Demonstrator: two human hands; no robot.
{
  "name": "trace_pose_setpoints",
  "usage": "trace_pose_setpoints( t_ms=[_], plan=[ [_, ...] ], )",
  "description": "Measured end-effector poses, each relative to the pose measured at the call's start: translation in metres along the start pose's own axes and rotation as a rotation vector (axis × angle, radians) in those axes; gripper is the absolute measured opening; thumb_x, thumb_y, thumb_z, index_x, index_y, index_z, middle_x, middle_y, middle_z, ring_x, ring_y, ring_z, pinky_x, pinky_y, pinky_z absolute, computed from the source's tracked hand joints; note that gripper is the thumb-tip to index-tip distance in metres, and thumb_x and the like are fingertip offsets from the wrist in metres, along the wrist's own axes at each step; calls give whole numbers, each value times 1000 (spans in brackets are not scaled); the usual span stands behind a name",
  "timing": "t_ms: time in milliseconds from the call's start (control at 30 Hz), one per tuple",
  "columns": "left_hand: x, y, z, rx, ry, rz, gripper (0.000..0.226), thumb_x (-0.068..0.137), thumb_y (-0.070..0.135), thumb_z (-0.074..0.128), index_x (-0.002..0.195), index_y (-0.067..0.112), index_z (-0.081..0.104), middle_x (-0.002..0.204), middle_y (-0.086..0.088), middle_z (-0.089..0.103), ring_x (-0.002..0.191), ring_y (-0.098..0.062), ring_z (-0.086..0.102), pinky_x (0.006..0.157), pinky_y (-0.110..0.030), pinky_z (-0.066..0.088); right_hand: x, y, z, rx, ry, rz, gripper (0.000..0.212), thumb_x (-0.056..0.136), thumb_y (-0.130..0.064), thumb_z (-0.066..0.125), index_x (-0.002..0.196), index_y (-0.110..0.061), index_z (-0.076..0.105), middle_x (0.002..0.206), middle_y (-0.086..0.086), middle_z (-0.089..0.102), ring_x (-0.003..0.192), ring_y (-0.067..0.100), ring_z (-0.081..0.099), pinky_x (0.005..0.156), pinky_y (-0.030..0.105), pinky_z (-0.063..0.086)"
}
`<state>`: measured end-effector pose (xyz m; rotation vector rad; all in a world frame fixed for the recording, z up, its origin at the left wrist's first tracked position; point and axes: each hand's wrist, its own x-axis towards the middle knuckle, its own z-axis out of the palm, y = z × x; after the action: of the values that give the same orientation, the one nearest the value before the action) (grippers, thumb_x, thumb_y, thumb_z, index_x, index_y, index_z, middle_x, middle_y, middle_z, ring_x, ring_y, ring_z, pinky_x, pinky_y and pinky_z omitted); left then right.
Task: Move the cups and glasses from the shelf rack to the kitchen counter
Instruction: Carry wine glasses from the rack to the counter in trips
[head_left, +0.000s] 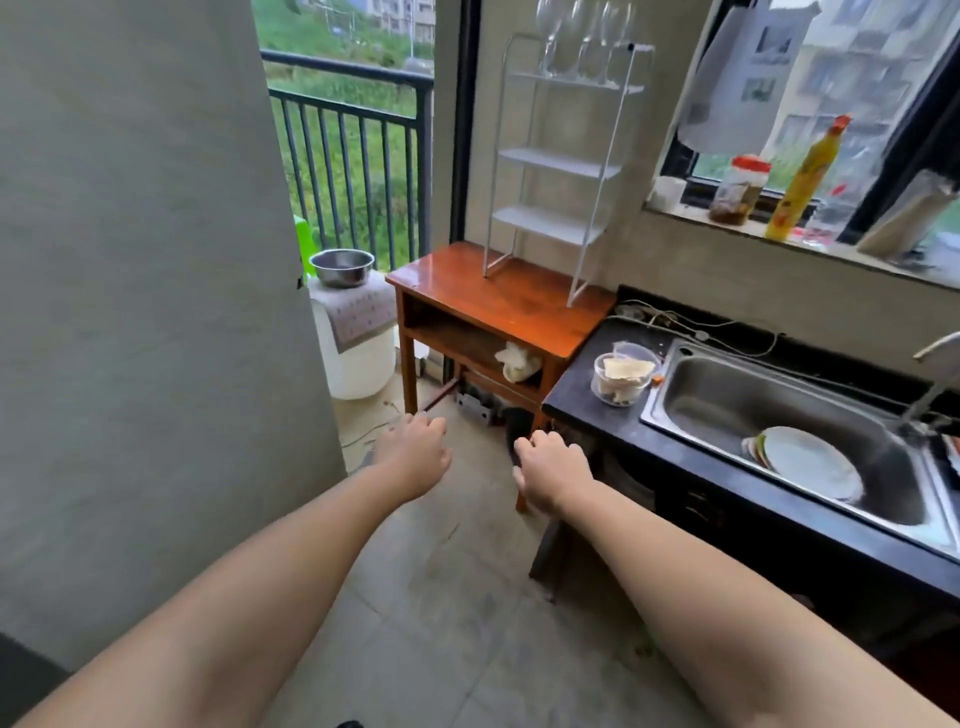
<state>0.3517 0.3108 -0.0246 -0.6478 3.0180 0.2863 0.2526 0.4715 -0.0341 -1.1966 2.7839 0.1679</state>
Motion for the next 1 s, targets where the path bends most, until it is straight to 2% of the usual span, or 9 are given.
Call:
trace_pose_setpoints(
  t_ms=[200, 400, 533, 633, 700, 900, 1000],
  plan=[
    [100, -74, -41, 55, -9, 71, 43, 96, 37, 38, 133, 17, 46, 132, -7, 51, 125, -26, 47, 101, -42, 43, 115, -35, -28, 60, 15, 85, 35, 97, -33, 37, 124, -12, 47, 126, 13, 50, 118, 32, 46, 91, 43, 41],
    [209, -107, -78, 62, 9, 162, 36, 94, 36, 40, 121, 15, 51, 125, -8, 53, 121, -28, 48, 97, -42, 45, 210, -43, -59, 122, 13, 187, 36, 98, -34, 36, 123, -11, 48, 129, 15, 49, 122, 34, 44, 95, 46, 40],
    [281, -97, -85, 43, 22, 239, 36, 94, 36, 41, 121, 15, 52, 123, -7, 54, 119, -27, 48, 96, -42, 45, 266, -22, -83, 125, 59, 241, 36, 98, -34, 37, 124, -12, 49, 130, 14, 49, 122, 33, 45, 96, 45, 40],
    [343, -84, -96, 36, 92, 320, 38, 94, 37, 41, 123, 15, 52, 123, -7, 55, 118, -27, 49, 93, -41, 45, 315, 8, -104, 102, 145, 268, 34, 98, -33, 35, 122, -13, 49, 127, 12, 51, 118, 31, 48, 92, 42, 42],
    [383, -76, -109, 18, 127, 350, 39, 95, 37, 41, 125, 14, 51, 125, -8, 55, 120, -28, 49, 96, -42, 46, 349, 31, -119, 74, 193, 280, 34, 98, -32, 35, 122, -13, 49, 126, 12, 51, 117, 31, 48, 90, 43, 42],
    [493, -56, -164, -79, 249, 365, 39, 95, 36, 41, 123, 14, 53, 125, -8, 56, 120, -28, 50, 94, -41, 44, 438, 92, -183, 93, 296, 360, 38, 97, -33, 36, 125, -12, 51, 128, 12, 51, 120, 32, 49, 94, 44, 42],
    [540, -43, -194, -149, 258, 374, 36, 94, 33, 41, 121, 12, 53, 125, -10, 55, 121, -29, 47, 93, -41, 42, 470, 118, -212, 149, 360, 384, 37, 97, -30, 34, 125, -12, 51, 129, 12, 50, 122, 30, 46, 92, 41, 42]
  ],
)
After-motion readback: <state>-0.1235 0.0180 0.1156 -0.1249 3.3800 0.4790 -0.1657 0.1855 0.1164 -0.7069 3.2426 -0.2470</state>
